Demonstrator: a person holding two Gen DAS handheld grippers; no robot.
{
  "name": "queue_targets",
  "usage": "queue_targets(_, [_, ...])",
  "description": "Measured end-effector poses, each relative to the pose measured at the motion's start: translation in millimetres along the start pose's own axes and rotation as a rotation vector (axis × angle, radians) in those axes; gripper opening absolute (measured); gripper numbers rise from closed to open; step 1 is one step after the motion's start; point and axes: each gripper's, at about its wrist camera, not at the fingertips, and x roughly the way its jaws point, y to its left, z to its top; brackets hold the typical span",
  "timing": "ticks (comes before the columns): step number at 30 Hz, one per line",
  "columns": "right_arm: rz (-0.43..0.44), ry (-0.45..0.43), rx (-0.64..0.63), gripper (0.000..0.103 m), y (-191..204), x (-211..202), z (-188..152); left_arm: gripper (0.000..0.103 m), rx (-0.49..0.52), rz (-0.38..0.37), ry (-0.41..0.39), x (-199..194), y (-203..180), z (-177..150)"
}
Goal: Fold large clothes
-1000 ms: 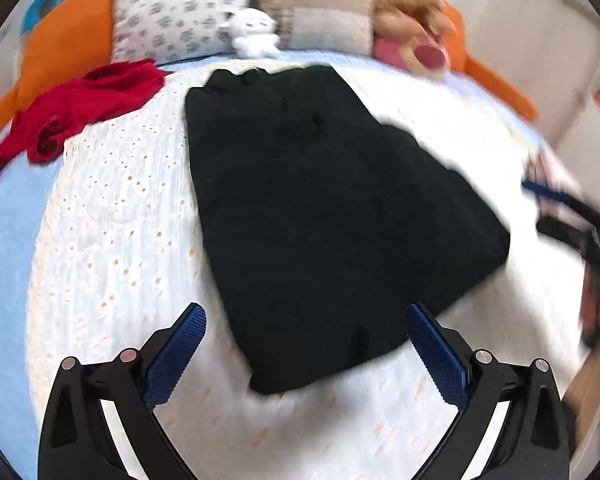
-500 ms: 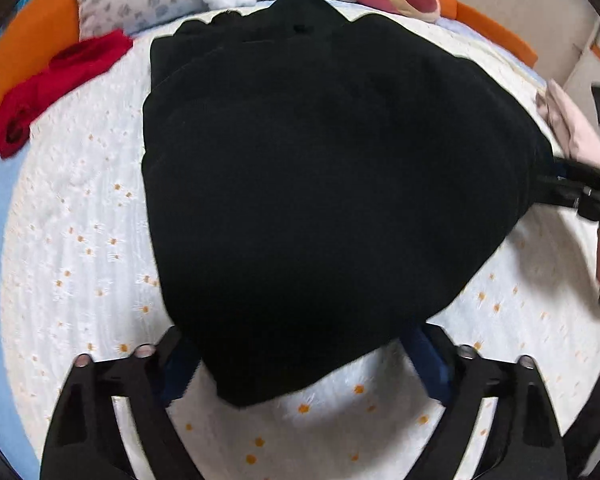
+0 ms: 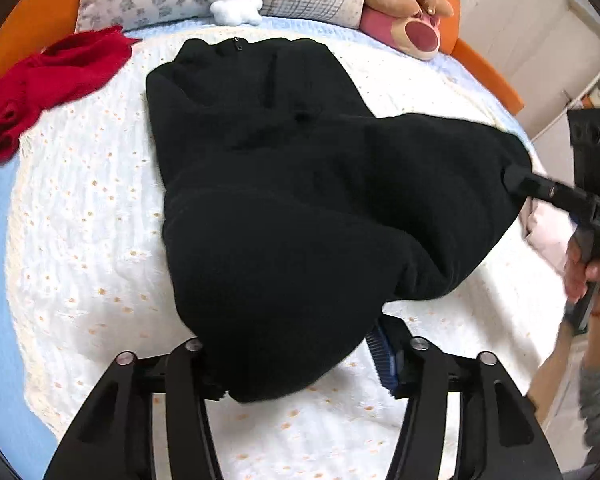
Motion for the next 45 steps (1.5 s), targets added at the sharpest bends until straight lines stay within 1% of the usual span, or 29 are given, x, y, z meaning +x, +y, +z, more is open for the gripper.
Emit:
queue_targets(2, [-0.019,0.009,-0.022,0.032,4.4,3.5,-4.5,0.064,0.001,0.018,0.018,3.4,0.1,-4.6])
queue_targets(4, [-0.07,0.033,-0.066,0.041,11.1,10.8,-11.2,0.075,0.011,0.046,0.038,7.1,-4.0,-9.7])
queue_targets(6, [-0.125,0.077,-0.106,0.059,16.5,21.6,-21.3,0.079,0.049,0.091,0.054,8.8,-10.2,-12.4])
queue_targets(8, [-0.189,0.131,-0.169,0.06,23.7,36.6,-32.4,0.079,0.09,0.123,0.07,12.6,-17.5,-16.5])
queue_targets(9, [-0.203,0.138,-0.195,0.059,25.6,40.7,-36.5,0.079,0.112,0.149,0.066,10.1,-22.5,-22.4])
queue_targets(10, [-0.21,0.141,-0.209,0.057,26.9,44.2,-38.8,0.075,0.131,0.166,0.06,10.2,-25.7,-23.4])
queue_targets(11, [-0.206,0.148,-0.199,0.046,25.5,47.1,-39.0,0.073,0.141,0.168,0.056,10.7,-28.1,-24.0])
queue_targets(12, [-0.189,0.154,-0.17,0.037,22.1,47.0,-39.0,0.067,0.143,0.164,0.055,9.7,-28.3,-24.8])
queue_targets(13, [-0.167,0.152,-0.14,0.03,19.0,45.4,-37.7,0.063,0.147,0.157,0.055,9.0,-29.8,-24.4])
queue_targets(14, [-0.134,0.147,-0.104,0.028,15.1,42.7,-35.3,0.061,0.143,0.149,0.05,7.4,-29.4,-22.7])
queue_targets(16, [-0.074,0.123,-0.045,0.024,10.3,33.5,-25.7,0.056,0.103,0.096,0.037,-0.6,-23.2,-12.9])
queue_targets(19, [-0.003,0.079,0.01,0.023,7.0,19.5,2.5,0.054,0.018,-0.002,0.004,-22.3,-6.7,20.1])
queue_targets(21, [0.023,0.058,0.035,0.023,4.9,13.1,28.4,0.052,0.003,-0.016,-0.022,-35.3,0.5,45.4])
queue_targets(24, [0.046,0.011,0.096,0.022,-8.1,8.8,83.2,0.051,-0.044,-0.038,-0.048,-54.1,19.1,99.4])
queue_targets(26, [0.053,-0.012,0.135,0.022,-19.5,13.4,113.5,0.051,-0.079,-0.029,-0.058,-55.9,34.6,135.4])
queue_targets(29, [0.013,-0.03,0.194,0.022,-42.3,37.4,165.3,0.05,-0.101,0.023,-0.042,-42.5,62.0,190.6])
queue_targets(31, [-0.066,-0.016,0.193,0.022,-61.3,66.2,202.4,0.05,-0.092,0.083,-0.025,-21.9,80.2,224.7])
queue_targets(33, [-0.114,-0.005,0.194,0.022,-78.5,91.1,223.3,0.051,-0.102,0.112,-0.003,2.7,99.3,251.0])
queue_targets(34, [-0.136,-0.007,0.221,0.023,-92.8,106.9,231.2,0.054,-0.117,0.124,0.008,15.0,107.7,260.7])
queue_targets(35, [-0.15,-0.012,0.228,0.025,-101.8,116.7,232.8,0.055,-0.13,0.136,0.017,30.6,118.4,270.4])
queue_targets(36, [-0.182,-0.03,0.225,0.031,-112.9,130.9,237.7,0.062,-0.132,0.151,0.015,42.7,125.6,276.0])
queue_targets(37, [-0.196,-0.062,0.215,0.037,-120.5,140.9,239.5,0.075,-0.132,0.174,0.007,54.6,133.4,281.0])
queue_targets(38, [-0.196,-0.081,0.207,0.04,-125.2,147.6,239.9,0.083,-0.124,0.207,-0.011,66.2,139.6,283.1])
queue_targets(39, [-0.201,-0.094,0.186,0.053,-130.0,156.7,240.3,0.095,-0.113,0.226,-0.026,77.5,145.9,281.2])
queue_targets(40, [-0.201,-0.085,0.157,0.071,-131.0,164.0,240.5,0.098,-0.111,0.207,-0.035,87.9,153.3,278.0])
queue_targets(41, [-0.199,-0.073,0.133,0.078,-129.1,167.9,240.6,0.098,-0.127,0.143,-0.041,94.9,162.5,274.5])
queue_targets(43, [-0.223,-0.043,0.066,0.078,-118.3,167.2,238.4,0.098,-0.218,0.022,-0.055,93.0,181.9,261.7])
queue_targets(44, [-0.236,-0.02,0.042,0.078,-111.7,160.1,238.8,0.098,-0.245,0.002,-0.063,88.2,189.3,257.1])
queue_targets(45, [-0.256,-0.008,0.029,0.08,-106.7,153.0,239.9,0.098,-0.267,0.005,-0.072,79.2,195.3,251.2])
